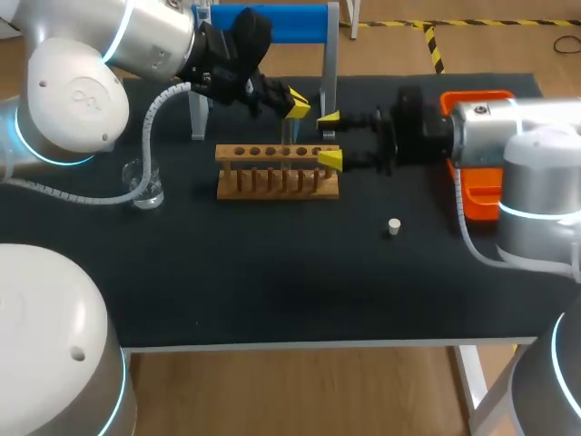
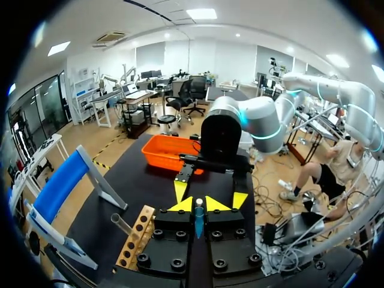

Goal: Invert the test tube, pick up the pipette, mount the tip to pipette, aspirate from beaker and dispense into the tube, eject the tip, return the pipette, and cap with the stopper.

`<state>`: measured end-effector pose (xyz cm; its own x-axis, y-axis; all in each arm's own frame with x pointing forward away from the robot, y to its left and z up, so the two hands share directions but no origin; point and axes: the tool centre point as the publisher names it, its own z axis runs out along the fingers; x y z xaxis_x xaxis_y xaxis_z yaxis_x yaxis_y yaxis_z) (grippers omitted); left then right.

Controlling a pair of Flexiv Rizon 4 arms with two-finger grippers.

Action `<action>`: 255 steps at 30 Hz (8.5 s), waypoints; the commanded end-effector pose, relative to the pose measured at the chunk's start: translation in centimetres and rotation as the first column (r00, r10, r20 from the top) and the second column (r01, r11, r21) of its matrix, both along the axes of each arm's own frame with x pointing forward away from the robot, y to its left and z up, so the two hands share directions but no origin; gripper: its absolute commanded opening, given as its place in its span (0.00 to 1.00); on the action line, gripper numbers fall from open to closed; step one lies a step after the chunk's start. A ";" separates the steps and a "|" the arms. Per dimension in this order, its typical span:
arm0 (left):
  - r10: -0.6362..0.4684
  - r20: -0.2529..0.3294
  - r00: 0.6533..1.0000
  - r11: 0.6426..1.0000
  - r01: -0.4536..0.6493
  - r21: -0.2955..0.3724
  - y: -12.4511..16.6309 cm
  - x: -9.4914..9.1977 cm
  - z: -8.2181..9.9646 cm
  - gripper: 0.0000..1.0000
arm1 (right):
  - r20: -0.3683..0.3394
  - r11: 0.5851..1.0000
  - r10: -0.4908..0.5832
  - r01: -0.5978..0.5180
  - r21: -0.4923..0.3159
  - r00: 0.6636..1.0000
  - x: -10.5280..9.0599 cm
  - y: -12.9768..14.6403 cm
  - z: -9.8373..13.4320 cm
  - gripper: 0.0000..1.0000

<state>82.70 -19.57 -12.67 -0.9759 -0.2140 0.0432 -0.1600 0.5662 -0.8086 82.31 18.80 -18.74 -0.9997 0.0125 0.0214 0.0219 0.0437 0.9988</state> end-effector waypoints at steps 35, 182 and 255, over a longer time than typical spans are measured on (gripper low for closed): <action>0.000 -0.002 1.000 1.000 0.000 0.002 0.0 0.1 0.0 0.00 | -0.010 0.995 0.085 -0.084 0.045 0.996 0.3 3.7 2.2 0.51; 0.618 0.012 0.786 0.782 -0.617 0.095 17.3 9.0 -1.9 1.00 | -0.029 0.995 0.097 -0.096 0.018 0.995 -5.1 -16.4 -4.9 0.00; 0.935 0.302 -0.185 -0.153 -0.980 -0.124 15.6 23.7 -5.5 1.00 | -0.029 0.995 0.097 -0.096 0.018 0.995 -5.1 -16.4 -4.9 0.00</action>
